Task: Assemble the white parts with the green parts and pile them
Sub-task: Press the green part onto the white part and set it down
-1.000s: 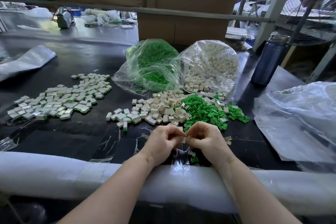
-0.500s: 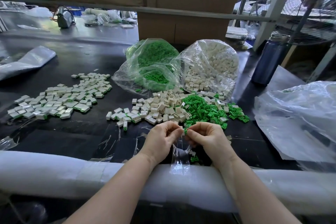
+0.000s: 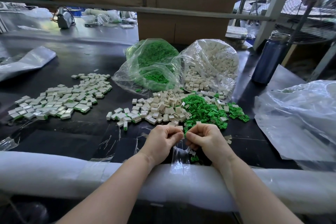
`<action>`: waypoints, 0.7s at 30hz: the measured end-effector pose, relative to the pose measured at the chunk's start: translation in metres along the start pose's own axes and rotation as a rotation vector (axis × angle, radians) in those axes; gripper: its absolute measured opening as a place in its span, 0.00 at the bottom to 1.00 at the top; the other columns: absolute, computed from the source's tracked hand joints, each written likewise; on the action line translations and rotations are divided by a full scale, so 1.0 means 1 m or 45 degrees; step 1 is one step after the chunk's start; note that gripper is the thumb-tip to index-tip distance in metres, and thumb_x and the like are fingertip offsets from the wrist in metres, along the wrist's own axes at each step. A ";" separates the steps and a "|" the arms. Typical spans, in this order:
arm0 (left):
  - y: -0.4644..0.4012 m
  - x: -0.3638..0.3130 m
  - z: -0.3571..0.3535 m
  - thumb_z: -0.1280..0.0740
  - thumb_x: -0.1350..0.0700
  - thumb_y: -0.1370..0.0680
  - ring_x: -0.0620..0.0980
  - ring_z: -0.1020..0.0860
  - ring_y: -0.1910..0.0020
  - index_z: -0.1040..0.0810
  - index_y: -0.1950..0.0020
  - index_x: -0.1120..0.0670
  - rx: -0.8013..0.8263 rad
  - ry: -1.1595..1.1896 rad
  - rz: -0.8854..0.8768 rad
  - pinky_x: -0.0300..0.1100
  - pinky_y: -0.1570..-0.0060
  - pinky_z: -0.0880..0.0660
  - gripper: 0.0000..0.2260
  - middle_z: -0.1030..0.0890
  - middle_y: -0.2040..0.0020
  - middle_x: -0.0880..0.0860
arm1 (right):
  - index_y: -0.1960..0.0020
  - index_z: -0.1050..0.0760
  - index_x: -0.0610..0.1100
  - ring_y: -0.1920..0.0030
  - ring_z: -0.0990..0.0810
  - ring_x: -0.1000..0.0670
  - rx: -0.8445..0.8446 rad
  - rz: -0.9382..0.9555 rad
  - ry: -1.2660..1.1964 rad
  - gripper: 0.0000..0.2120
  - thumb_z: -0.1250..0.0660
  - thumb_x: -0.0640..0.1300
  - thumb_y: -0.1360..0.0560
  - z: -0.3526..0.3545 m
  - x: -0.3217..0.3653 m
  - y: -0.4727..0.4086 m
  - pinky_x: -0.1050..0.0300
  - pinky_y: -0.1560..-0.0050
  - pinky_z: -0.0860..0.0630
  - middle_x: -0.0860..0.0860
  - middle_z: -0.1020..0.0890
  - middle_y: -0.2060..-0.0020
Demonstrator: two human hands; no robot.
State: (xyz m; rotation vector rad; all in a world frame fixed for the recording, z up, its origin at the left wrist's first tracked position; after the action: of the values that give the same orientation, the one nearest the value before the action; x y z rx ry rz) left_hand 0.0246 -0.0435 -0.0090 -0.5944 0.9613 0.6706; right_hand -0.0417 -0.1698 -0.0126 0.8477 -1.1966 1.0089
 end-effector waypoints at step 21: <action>0.003 -0.009 -0.001 0.31 0.56 0.28 0.57 0.20 0.57 0.19 0.55 0.53 -0.078 0.064 0.071 0.54 0.51 0.23 0.04 0.18 0.60 0.57 | 0.62 0.23 0.37 0.72 0.22 0.54 -0.038 0.129 -0.140 0.04 0.28 0.33 0.31 0.001 0.002 0.000 0.64 0.71 0.26 0.44 0.19 0.71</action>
State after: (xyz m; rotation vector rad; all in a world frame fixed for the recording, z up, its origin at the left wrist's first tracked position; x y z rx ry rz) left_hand 0.0184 -0.0446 -0.0020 -0.6431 1.0094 0.7396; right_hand -0.0414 -0.1701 -0.0103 0.8346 -1.3559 1.0340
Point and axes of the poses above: each hand's wrist, its own y-axis away from the middle knuckle, its own z-axis out of the back of the hand, x = y × z, the point moved 4 cm from there along -y, towards the middle knuckle
